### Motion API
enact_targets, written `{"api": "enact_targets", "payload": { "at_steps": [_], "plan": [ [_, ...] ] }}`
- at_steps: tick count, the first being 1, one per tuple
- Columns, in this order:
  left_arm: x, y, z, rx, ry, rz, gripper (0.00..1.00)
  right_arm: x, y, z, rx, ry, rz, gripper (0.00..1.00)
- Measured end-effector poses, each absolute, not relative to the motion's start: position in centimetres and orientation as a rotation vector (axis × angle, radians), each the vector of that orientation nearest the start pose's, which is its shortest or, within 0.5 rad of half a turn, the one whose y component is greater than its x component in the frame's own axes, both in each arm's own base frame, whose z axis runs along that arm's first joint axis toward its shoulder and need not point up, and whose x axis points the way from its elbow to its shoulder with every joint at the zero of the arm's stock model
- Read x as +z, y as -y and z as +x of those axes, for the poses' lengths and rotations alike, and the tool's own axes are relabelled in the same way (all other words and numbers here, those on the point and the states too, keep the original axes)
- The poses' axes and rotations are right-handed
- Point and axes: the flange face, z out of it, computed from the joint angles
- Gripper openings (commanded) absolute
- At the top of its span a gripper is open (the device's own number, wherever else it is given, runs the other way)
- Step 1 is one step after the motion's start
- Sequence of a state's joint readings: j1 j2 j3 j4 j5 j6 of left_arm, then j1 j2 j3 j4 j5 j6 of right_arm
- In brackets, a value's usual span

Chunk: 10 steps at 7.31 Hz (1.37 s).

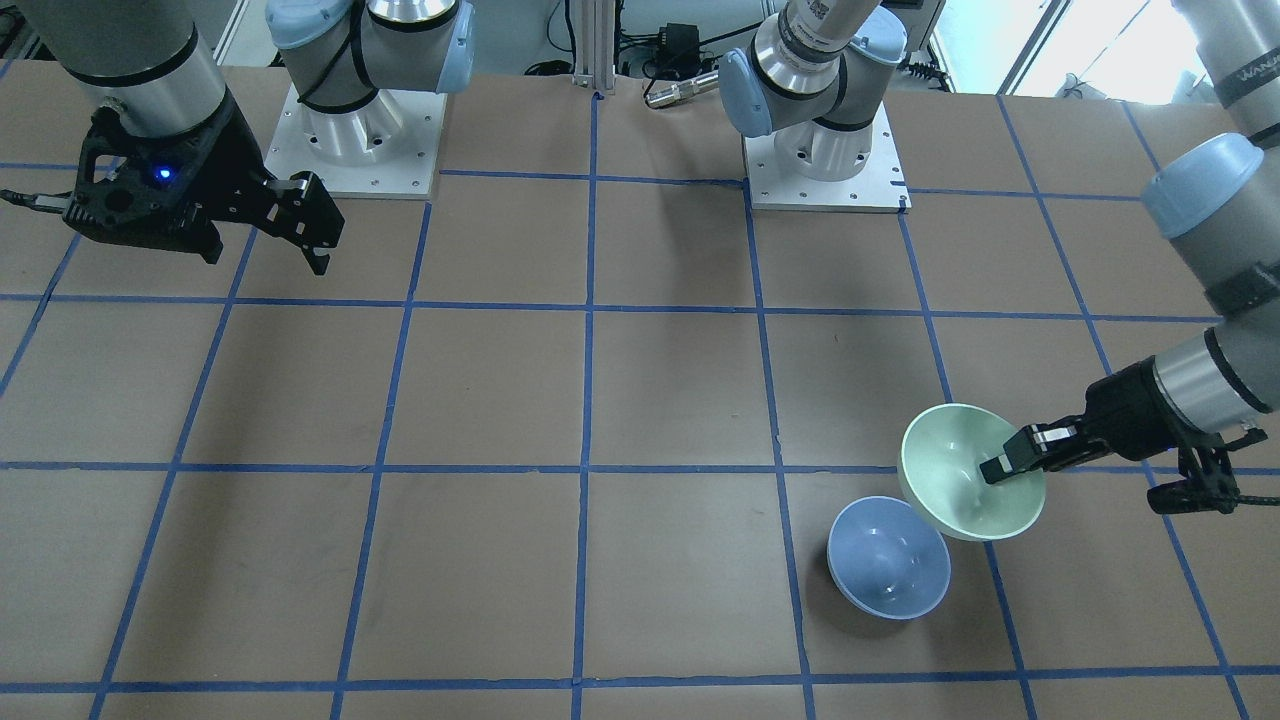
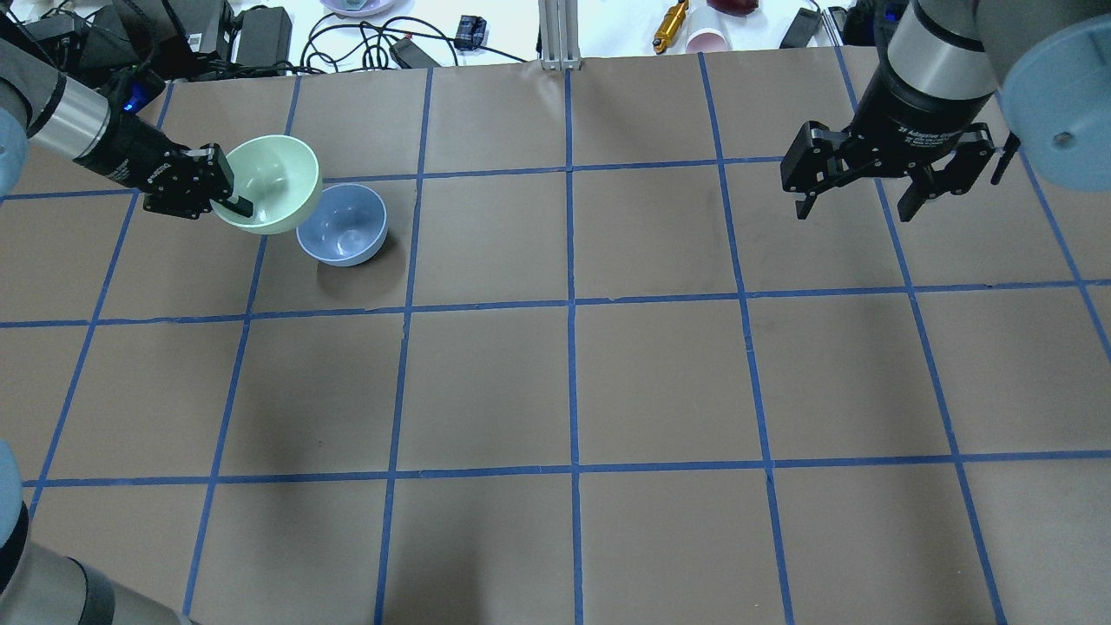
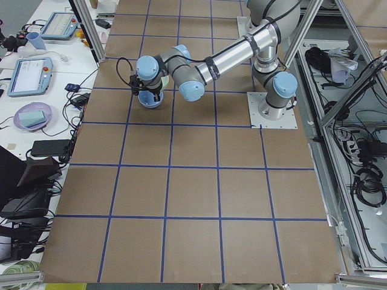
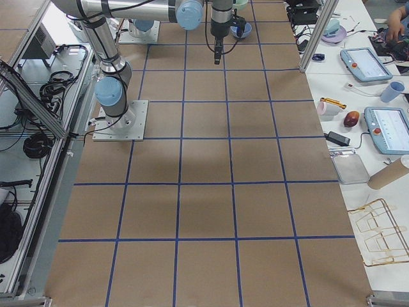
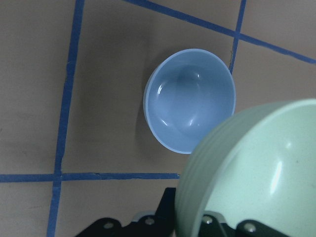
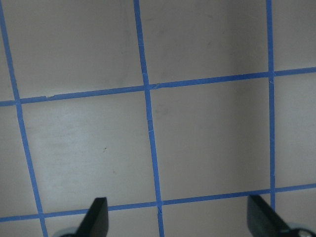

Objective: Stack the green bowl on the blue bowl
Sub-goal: 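Carry the green bowl with the left gripper over the pale blue bowl, then lower the green bowl into the blue bowl and open the left gripper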

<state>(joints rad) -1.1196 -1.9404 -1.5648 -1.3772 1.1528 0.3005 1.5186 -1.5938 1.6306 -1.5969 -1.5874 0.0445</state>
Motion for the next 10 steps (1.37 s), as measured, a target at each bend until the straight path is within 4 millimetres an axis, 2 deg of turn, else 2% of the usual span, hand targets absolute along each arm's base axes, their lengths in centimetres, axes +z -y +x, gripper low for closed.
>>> {"api": "enact_targets", "payload": {
  "at_steps": [1, 3, 5, 10],
  "plan": [
    [30.1, 62.6, 10.2, -0.002, -3.583, -0.339, 0.00, 47.2, 48.7, 10.6, 0.017, -3.154, 0.152, 1.00],
    [29.1, 64.2, 8.9, -0.058, -3.576, -0.355, 0.00, 47.2, 48.7, 10.6, 0.017, -3.155, 0.152, 1.00],
    [27.5, 65.3, 8.6, -0.090, -3.586, -0.370, 0.00, 47.2, 48.7, 10.6, 0.017, -3.154, 0.152, 1.00],
    [24.6, 65.8, 8.7, -0.056, -3.591, -0.362, 0.00, 47.2, 48.7, 10.6, 0.017, -3.155, 0.152, 1.00]
  ]
}}
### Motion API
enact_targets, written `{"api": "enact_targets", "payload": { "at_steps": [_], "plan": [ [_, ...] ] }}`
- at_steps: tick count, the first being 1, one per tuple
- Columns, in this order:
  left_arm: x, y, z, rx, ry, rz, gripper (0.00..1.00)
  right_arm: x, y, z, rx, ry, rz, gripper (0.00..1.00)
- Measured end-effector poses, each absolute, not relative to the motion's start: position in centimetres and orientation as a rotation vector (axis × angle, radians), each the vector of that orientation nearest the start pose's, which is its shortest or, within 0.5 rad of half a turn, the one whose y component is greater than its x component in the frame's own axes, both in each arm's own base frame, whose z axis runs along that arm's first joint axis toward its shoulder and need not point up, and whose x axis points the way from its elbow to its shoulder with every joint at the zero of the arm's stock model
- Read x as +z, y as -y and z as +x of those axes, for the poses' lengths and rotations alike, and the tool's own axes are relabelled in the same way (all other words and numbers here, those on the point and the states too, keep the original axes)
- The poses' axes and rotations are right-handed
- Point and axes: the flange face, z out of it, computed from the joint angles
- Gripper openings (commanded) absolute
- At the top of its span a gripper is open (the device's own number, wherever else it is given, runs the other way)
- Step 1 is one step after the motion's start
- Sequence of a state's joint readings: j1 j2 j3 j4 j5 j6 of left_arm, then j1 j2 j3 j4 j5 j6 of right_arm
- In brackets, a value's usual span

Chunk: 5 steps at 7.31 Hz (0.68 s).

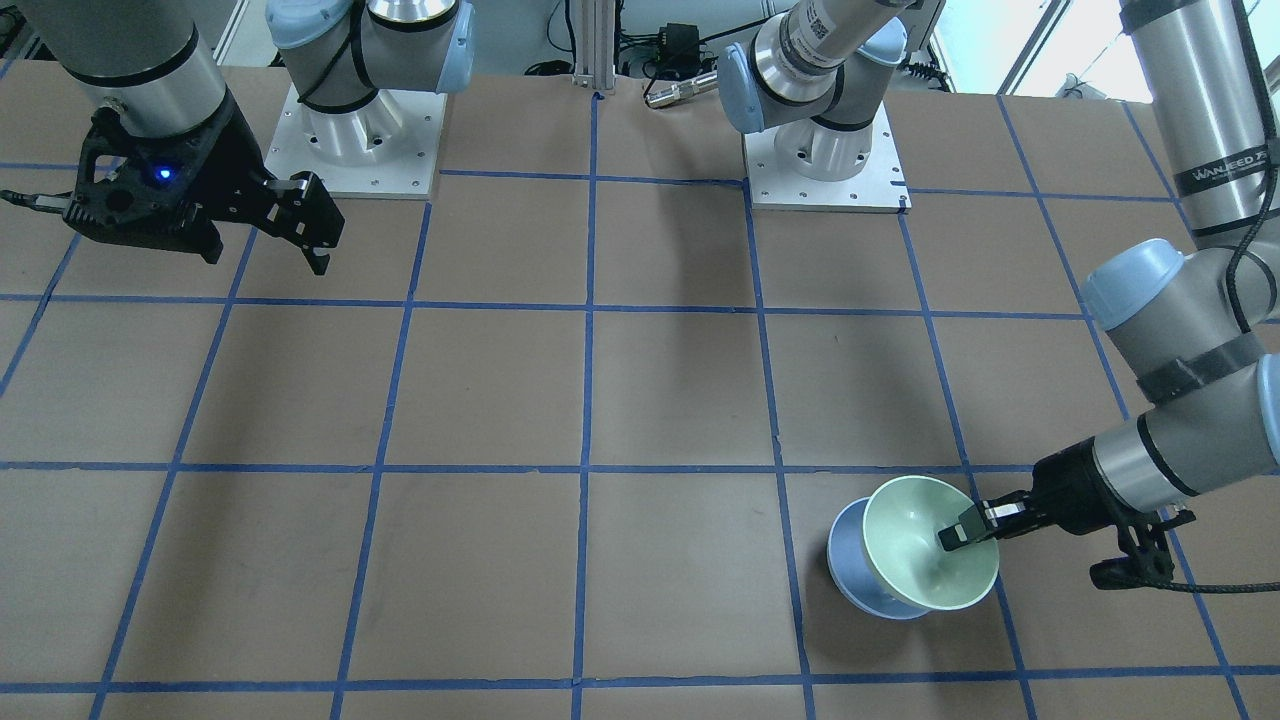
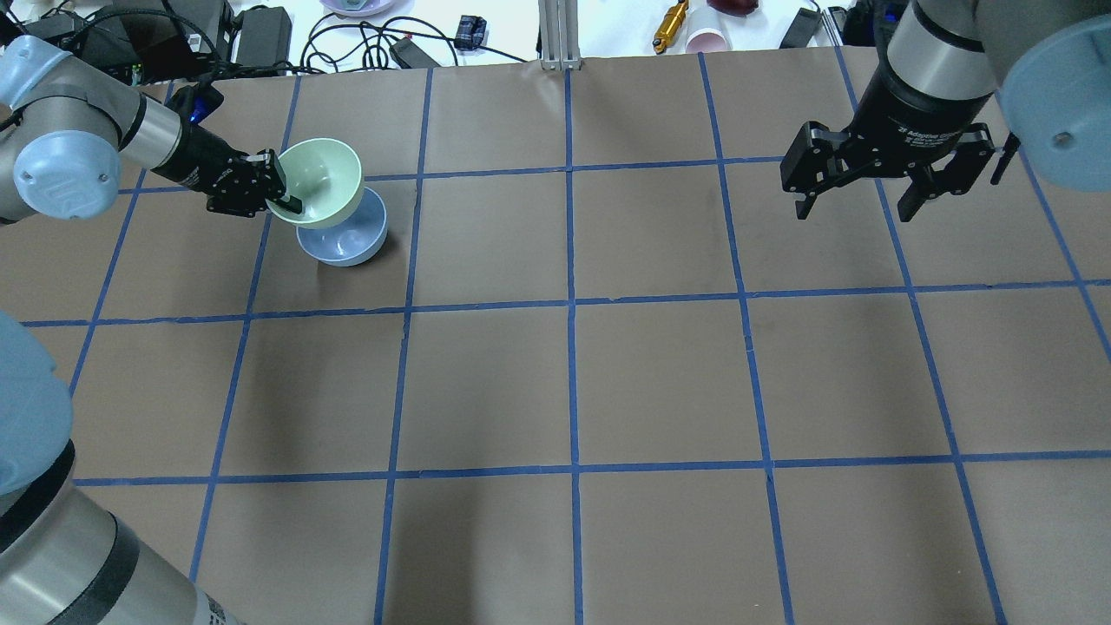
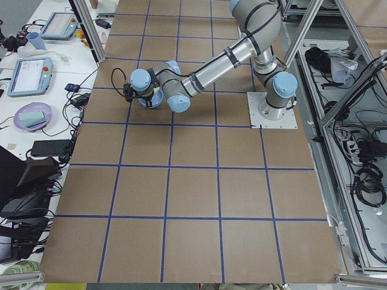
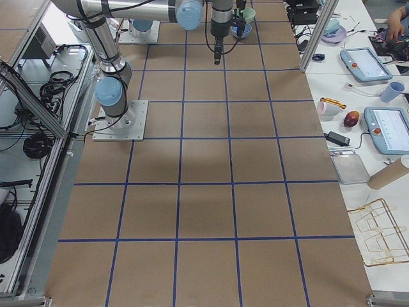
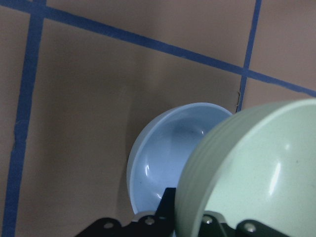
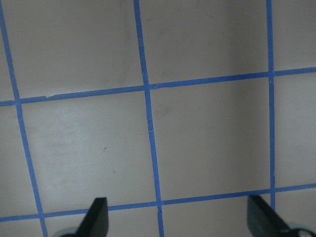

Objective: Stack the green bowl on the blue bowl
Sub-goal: 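Lower the green bowl into the blue bowl and open the left gripper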

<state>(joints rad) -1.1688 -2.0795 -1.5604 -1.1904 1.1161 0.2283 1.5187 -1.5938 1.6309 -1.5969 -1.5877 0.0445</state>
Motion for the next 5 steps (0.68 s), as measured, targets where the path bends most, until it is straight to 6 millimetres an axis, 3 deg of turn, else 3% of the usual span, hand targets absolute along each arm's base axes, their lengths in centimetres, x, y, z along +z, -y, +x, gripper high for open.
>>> {"api": "enact_targets", "payload": {
  "at_steps": [4, 5],
  "plan": [
    [23.11, 66.11, 8.49, -0.043, -3.590, -0.369, 0.03, 47.21, 48.69, 10.64, 0.018, -3.155, 0.152, 1.00],
    [23.05, 66.13, 8.24, -0.039, -3.589, -0.363, 0.41, 47.21, 48.69, 10.64, 0.018, -3.155, 0.152, 1.00]
  ]
}}
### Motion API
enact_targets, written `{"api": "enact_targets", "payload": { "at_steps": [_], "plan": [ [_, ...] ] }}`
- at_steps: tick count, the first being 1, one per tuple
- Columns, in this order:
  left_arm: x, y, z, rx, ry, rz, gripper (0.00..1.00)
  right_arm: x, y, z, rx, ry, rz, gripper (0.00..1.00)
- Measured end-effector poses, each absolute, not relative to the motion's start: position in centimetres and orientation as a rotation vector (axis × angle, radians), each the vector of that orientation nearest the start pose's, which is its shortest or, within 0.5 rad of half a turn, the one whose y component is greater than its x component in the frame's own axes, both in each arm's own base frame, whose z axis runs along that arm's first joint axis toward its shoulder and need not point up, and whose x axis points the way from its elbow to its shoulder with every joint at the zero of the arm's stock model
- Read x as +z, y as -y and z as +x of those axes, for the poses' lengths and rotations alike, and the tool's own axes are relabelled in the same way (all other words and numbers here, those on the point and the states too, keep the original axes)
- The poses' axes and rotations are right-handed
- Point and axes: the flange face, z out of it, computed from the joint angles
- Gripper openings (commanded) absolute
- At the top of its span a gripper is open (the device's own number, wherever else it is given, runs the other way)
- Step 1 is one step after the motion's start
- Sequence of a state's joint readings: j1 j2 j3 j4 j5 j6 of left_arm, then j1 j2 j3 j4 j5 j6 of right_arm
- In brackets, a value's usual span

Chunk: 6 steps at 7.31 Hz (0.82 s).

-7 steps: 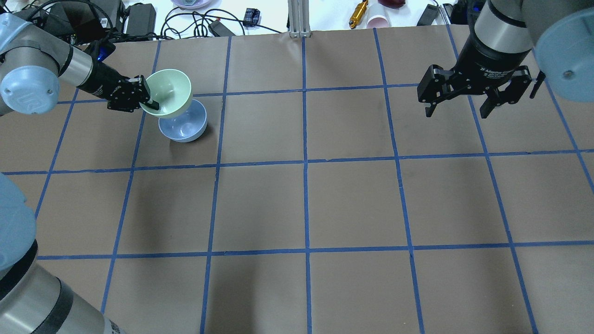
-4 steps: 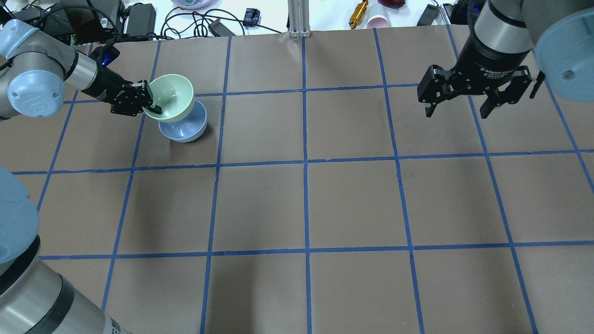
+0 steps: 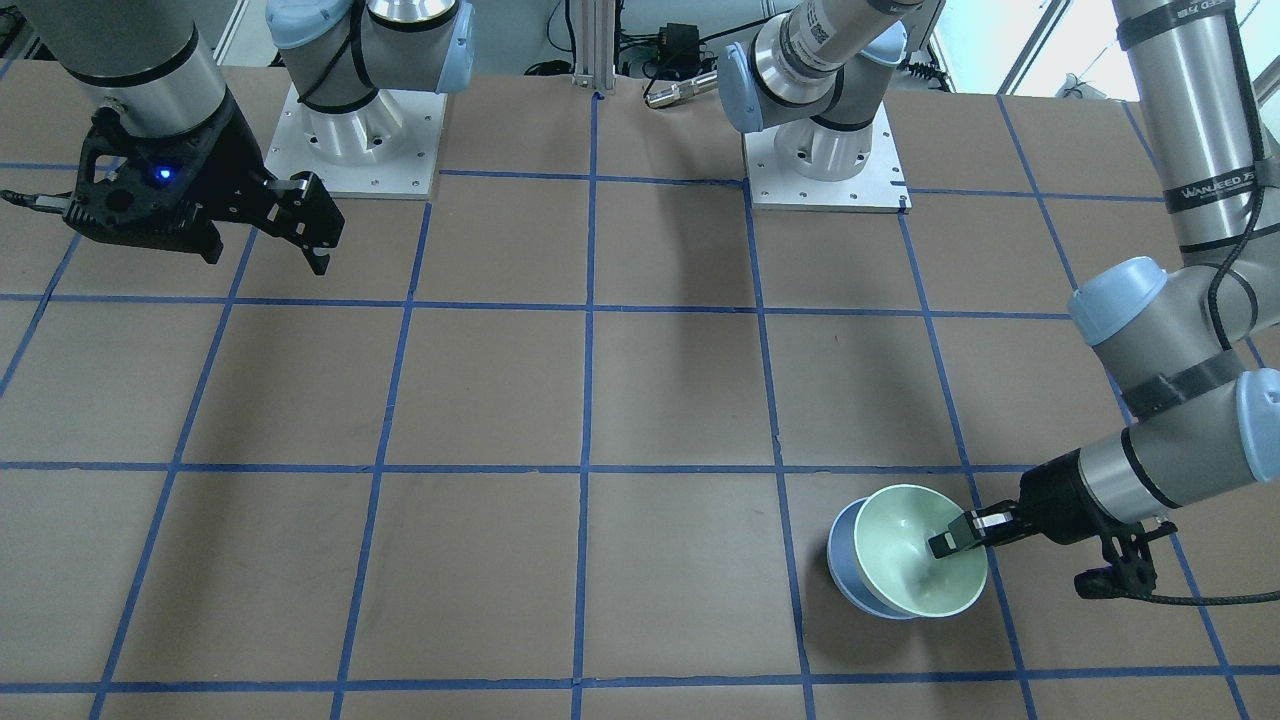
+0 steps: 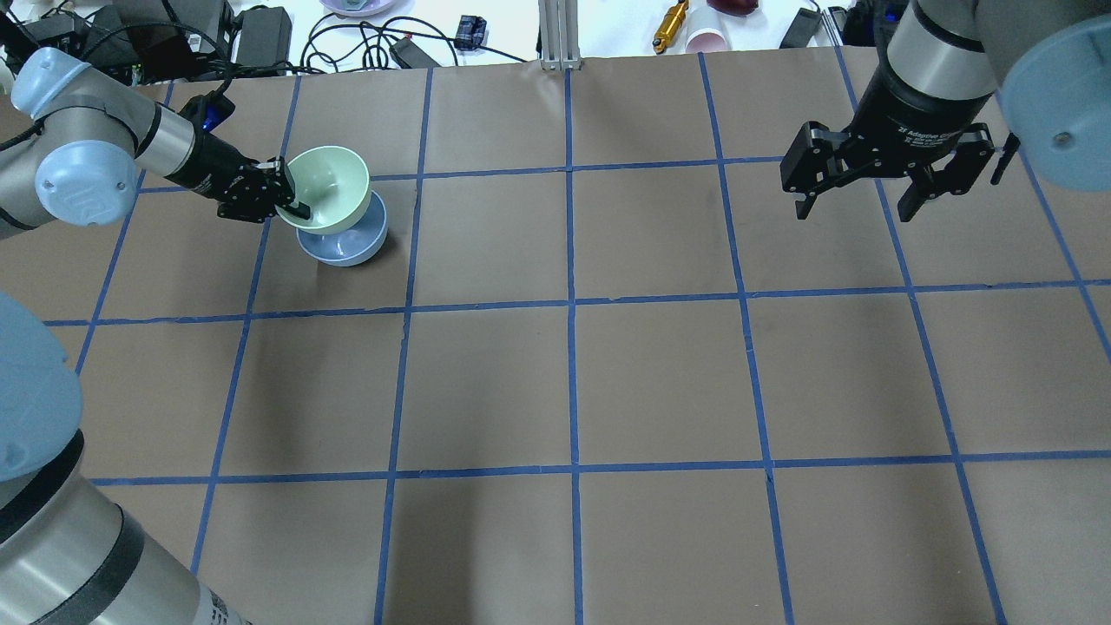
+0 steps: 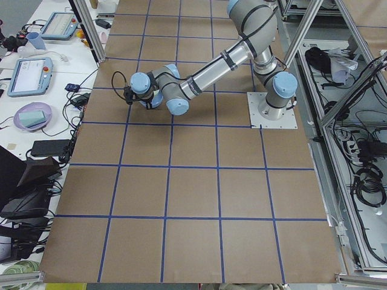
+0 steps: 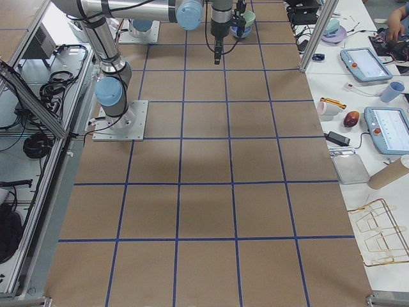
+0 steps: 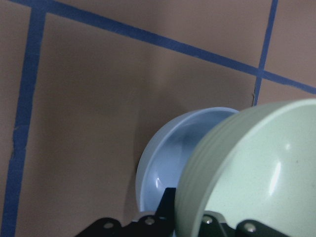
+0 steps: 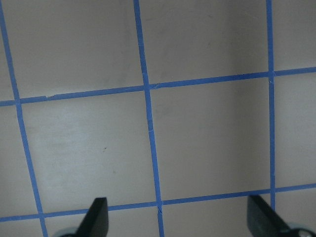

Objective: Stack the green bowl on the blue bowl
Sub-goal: 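Lower the green bowl into the blue bowl and open the left gripper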

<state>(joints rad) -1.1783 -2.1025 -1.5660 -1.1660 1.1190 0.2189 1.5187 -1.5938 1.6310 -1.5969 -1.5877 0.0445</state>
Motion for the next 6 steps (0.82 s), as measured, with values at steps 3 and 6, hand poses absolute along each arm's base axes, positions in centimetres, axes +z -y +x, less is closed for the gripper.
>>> {"api": "enact_targets", "payload": {
  "at_steps": [3, 6],
  "plan": [
    [23.1, 66.1, 8.1, -0.034, -3.579, -0.358, 0.88, 47.2, 48.7, 10.6, 0.017, -3.155, 0.152, 1.00],
    [25.3, 66.0, 7.7, -0.067, -3.562, -0.401, 0.95, 47.2, 48.7, 10.6, 0.017, -3.155, 0.152, 1.00]
  ]
}}
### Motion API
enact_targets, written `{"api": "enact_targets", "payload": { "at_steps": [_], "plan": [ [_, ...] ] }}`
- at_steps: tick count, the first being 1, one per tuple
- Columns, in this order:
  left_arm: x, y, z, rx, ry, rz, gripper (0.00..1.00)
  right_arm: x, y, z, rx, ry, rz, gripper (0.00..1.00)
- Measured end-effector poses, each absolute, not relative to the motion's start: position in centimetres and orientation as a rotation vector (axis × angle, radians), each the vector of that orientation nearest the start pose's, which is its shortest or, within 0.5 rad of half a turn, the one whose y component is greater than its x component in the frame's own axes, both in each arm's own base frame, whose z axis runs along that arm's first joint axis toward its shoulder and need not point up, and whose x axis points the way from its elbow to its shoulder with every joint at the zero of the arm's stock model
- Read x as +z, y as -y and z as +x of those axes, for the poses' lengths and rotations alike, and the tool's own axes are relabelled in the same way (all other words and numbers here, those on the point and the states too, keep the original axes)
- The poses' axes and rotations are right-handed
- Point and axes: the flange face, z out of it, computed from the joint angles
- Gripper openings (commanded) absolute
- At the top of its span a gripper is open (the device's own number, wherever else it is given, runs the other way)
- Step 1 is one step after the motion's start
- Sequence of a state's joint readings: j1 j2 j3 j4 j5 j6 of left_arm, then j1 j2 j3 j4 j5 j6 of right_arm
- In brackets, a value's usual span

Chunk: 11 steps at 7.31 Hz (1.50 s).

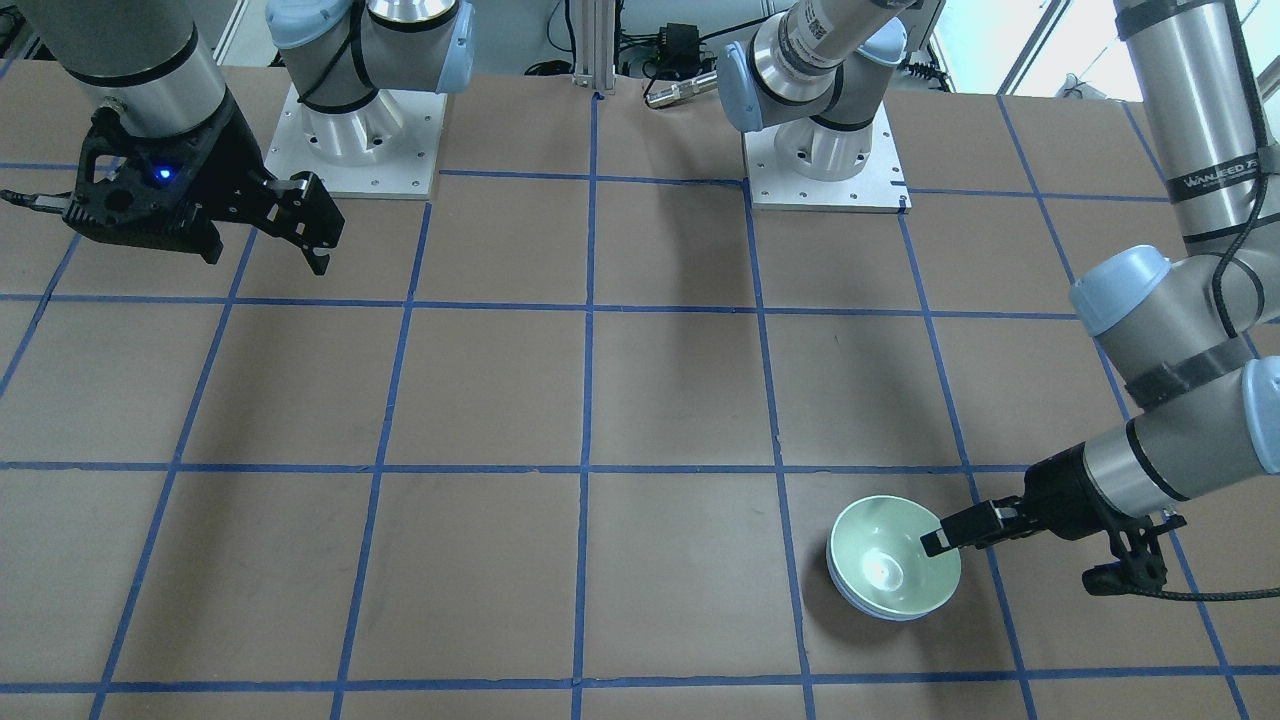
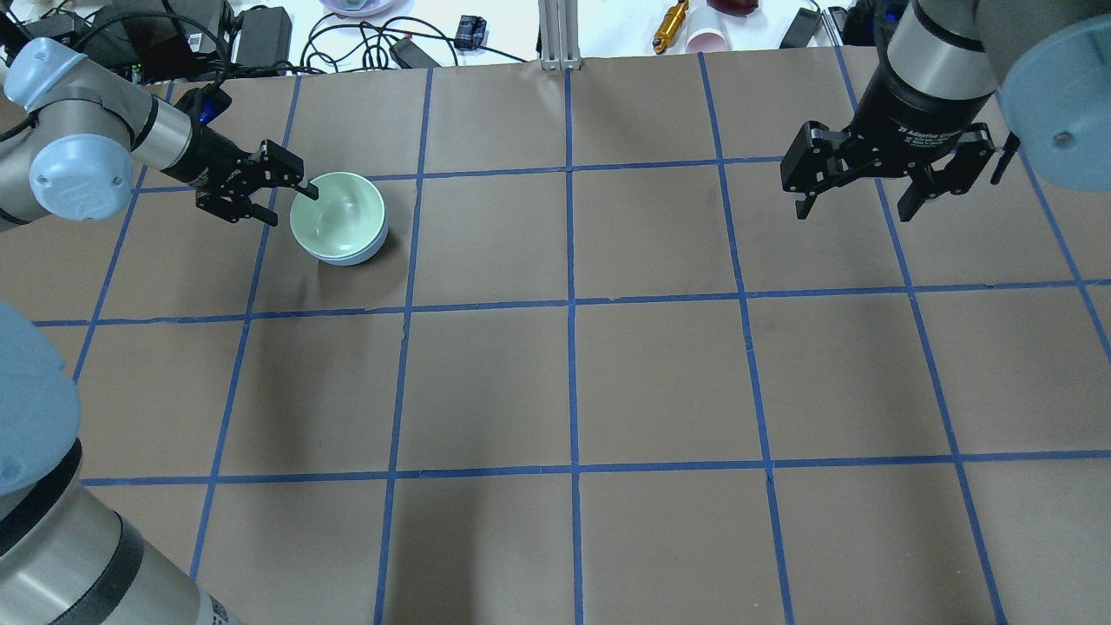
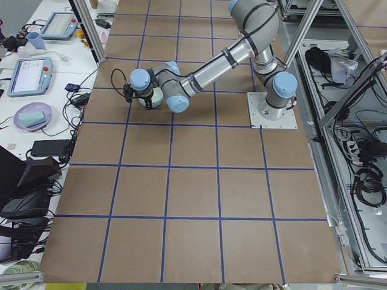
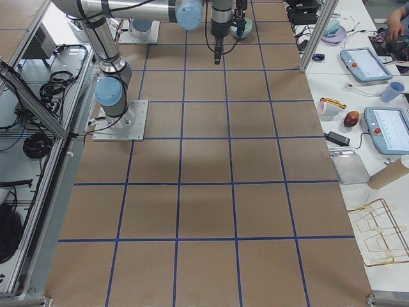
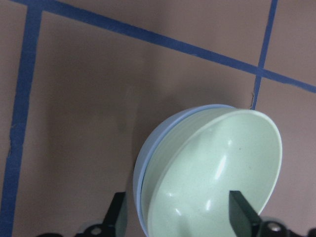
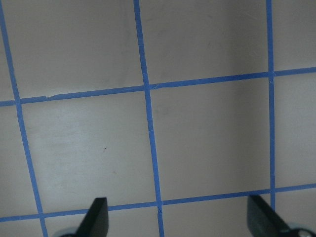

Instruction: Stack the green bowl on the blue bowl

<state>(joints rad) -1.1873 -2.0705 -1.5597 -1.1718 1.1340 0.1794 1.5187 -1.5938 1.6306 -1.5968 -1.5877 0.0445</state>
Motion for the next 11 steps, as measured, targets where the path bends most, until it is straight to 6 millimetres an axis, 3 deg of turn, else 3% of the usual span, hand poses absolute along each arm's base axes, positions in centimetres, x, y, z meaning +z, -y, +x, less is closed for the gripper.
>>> {"api": "enact_targets", "payload": {
  "at_steps": [2, 4, 6, 11],
  "plan": [
    [28.2, 65.6, 5.9, -0.084, -3.490, -0.361, 1.00, 47.2, 48.7, 10.6, 0.017, -3.155, 0.152, 1.00],
    [32.9, 64.0, 3.2, -0.081, -3.394, -0.306, 1.00, 47.2, 48.7, 10.6, 0.017, -3.155, 0.152, 1.00],
    [38.5, 61.4, 0.9, -0.053, -3.344, -0.281, 1.00, 47.2, 48.7, 10.6, 0.017, -3.154, 0.152, 1.00],
    [50.0, 52.5, -9.0, -0.106, -3.214, -0.191, 1.00, 47.2, 48.7, 10.6, 0.017, -3.155, 0.152, 1.00]
  ]
}}
